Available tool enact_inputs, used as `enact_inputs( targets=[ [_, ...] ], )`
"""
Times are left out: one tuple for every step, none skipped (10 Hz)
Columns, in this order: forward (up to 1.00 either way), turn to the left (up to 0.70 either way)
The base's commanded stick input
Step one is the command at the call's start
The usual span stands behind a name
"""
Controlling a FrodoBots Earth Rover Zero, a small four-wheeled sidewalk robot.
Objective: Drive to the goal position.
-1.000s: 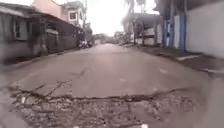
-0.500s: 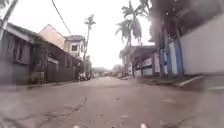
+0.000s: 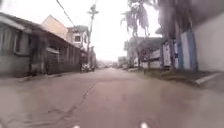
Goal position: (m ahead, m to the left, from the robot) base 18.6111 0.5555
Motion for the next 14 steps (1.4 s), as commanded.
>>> enact_inputs(
  targets=[
    [1.0,0.01],
    [1.0,0.01],
    [1.0,0.01],
    [1.0,0.01],
    [1.0,0.01],
    [1.0,0.01],
    [1.0,0.01],
    [1.0,0.01],
    [1.0,0.01],
    [1.0,0.01],
    [1.0,0.01],
    [1.0,0.01],
    [1.0,0.01],
    [1.0,0.01]
  ],
)
